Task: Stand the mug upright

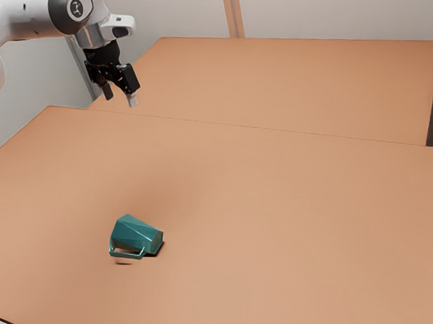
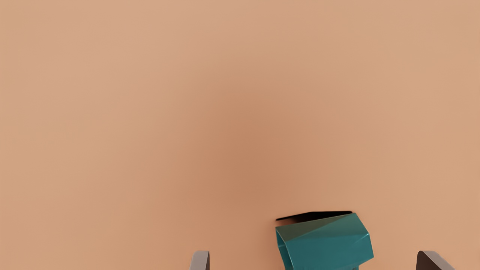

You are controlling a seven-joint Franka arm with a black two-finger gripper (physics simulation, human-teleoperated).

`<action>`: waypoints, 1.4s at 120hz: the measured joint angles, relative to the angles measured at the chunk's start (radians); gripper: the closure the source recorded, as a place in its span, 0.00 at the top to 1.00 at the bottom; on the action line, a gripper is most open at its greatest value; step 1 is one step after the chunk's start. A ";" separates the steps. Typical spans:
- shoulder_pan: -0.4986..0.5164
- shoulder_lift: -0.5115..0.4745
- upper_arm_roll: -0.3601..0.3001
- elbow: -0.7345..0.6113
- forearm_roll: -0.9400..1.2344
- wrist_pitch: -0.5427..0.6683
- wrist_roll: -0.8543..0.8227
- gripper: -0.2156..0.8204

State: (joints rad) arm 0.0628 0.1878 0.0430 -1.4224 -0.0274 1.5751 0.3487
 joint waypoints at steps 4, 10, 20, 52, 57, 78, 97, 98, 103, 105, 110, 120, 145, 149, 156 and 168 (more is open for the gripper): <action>0.000 0.000 0.000 0.000 0.000 0.000 0.000 0.79; 0.000 0.000 0.000 0.001 0.000 -0.001 0.000 0.79; -0.001 0.000 0.000 0.001 0.000 -0.001 0.000 0.79; -0.001 -0.012 0.000 -0.035 -0.015 -0.003 0.000 0.79; -0.001 -0.024 0.003 -0.056 -0.035 -0.003 0.001 0.79; 0.019 -0.149 0.085 -0.262 -0.181 -0.009 0.009 0.79; 0.080 -0.266 0.129 -0.424 -0.243 -0.012 0.017 0.79; 0.081 -0.272 0.130 -0.432 -0.245 -0.011 0.018 0.79; 0.073 -0.298 0.134 -0.467 -0.254 -0.010 0.020 0.79; 0.067 -0.306 0.135 -0.479 -0.258 -0.010 0.021 0.79; 0.059 -0.323 0.137 -0.517 -0.271 -0.004 0.025 0.79; 0.093 -0.358 0.141 -0.624 -0.318 0.023 0.047 0.79; 0.141 -0.365 0.195 -0.804 -0.447 0.114 0.148 0.79; 0.142 -0.357 0.197 -0.818 -0.465 0.131 0.168 0.79; 0.144 -0.341 0.198 -0.841 -0.488 0.163 0.202 0.79; 0.153 -0.287 0.198 -0.856 -0.526 0.213 0.255 0.79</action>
State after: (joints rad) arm 0.2159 -0.0994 0.2411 -2.2789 -0.5539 1.7886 0.6038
